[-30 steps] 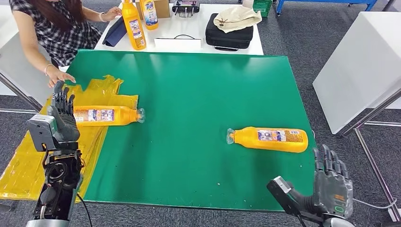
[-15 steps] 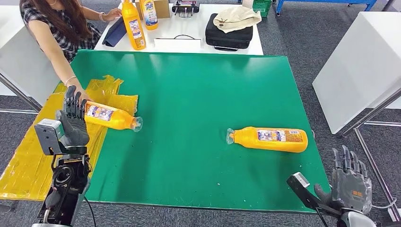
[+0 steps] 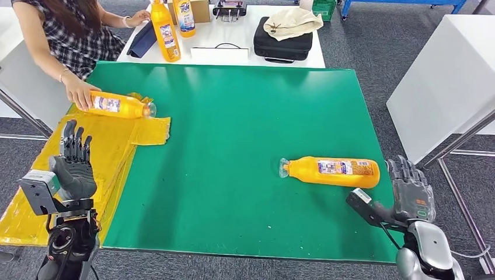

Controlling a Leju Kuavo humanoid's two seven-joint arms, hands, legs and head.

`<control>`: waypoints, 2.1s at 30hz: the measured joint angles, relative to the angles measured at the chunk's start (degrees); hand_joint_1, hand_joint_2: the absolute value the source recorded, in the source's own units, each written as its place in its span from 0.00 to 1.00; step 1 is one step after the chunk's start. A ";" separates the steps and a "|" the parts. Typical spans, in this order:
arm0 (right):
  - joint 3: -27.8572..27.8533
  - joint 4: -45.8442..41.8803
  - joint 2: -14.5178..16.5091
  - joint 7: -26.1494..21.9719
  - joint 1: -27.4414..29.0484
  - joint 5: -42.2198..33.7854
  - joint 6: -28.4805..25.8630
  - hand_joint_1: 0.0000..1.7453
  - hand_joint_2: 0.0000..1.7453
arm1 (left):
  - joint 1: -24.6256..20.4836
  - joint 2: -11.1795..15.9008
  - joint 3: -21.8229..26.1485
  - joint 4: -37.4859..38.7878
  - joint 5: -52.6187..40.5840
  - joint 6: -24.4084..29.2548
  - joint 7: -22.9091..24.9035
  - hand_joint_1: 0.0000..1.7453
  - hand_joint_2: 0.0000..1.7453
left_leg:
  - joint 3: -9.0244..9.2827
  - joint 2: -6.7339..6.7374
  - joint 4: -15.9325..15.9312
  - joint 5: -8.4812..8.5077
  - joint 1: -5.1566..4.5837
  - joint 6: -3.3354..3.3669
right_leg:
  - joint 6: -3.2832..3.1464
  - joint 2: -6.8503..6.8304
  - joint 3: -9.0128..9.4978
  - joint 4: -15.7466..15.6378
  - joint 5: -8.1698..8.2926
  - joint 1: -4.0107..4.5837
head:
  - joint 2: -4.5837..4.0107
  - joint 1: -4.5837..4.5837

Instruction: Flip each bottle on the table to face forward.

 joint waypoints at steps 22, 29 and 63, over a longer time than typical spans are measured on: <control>7.49 1.55 -7.10 2.61 0.70 -6.95 0.39 0.00 1.00 | -7.53 1.01 -1.96 6.55 0.61 -1.47 -0.13 0.00 0.00 | -0.04 -0.12 0.02 0.02 -0.03 0.05 | 0.02 -0.07 -0.01 -0.01 0.01 -0.03 | -0.01 -0.01; 7.63 1.87 -7.87 2.40 0.21 -7.35 0.46 0.00 1.00 | -10.54 1.03 -3.17 10.18 0.74 -1.80 -0.95 0.00 0.00 | -0.05 -0.12 0.02 0.02 -0.04 0.05 | 0.02 -0.06 0.00 0.00 0.01 -0.04 | -0.01 0.00; 21.16 31.62 1.79 0.48 -23.07 -9.85 15.83 0.00 1.00 | -14.35 0.75 -4.94 14.62 3.73 -0.51 -0.90 0.00 0.00 | 0.57 0.13 0.02 0.00 -0.02 0.07 | 0.04 0.11 0.39 -0.06 0.00 -0.01 | -0.01 0.01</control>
